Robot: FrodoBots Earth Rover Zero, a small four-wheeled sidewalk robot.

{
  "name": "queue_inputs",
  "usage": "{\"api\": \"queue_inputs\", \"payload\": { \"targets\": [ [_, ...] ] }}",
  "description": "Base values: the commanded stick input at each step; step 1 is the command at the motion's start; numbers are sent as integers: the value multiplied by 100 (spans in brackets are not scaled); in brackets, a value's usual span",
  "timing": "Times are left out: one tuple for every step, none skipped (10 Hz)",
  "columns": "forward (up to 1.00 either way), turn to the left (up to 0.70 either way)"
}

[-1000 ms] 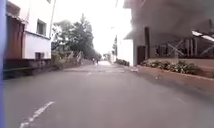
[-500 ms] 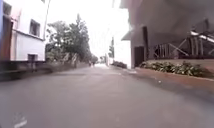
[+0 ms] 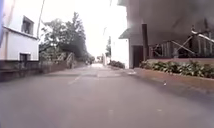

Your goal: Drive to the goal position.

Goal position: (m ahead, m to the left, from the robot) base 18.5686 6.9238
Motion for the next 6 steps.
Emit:
{"api": "queue_inputs", "payload": {
  "targets": [
    [100,0],
    [100,0],
    [100,0],
    [100,0],
    [100,0],
    [100,0]
  ]
}}
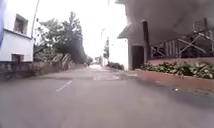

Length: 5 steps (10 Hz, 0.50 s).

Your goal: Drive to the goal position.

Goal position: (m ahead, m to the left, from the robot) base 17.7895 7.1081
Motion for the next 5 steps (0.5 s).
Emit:
{"api": "queue_inputs", "payload": {
  "targets": [
    [100,0],
    [100,0],
    [100,0],
    [100,0],
    [100,0]
  ]
}}
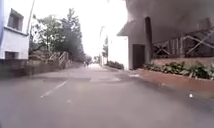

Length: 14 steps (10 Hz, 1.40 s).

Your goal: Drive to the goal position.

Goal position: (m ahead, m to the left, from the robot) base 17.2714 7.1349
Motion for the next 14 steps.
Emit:
{"api": "queue_inputs", "payload": {
  "targets": [
    [100,0],
    [100,0],
    [100,0],
    [100,0],
    [100,0],
    [100,0],
    [100,0],
    [100,0],
    [100,0],
    [100,0],
    [100,0],
    [100,0],
    [100,0],
    [100,27]
  ]
}}
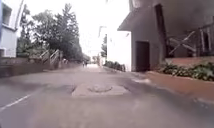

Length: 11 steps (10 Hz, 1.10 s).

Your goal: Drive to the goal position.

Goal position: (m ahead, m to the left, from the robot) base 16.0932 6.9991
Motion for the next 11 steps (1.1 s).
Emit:
{"api": "queue_inputs", "payload": {
  "targets": [
    [100,27],
    [100,25],
    [100,2],
    [100,0],
    [100,0],
    [100,0],
    [100,0],
    [100,0],
    [100,0],
    [100,0],
    [100,0]
  ]
}}
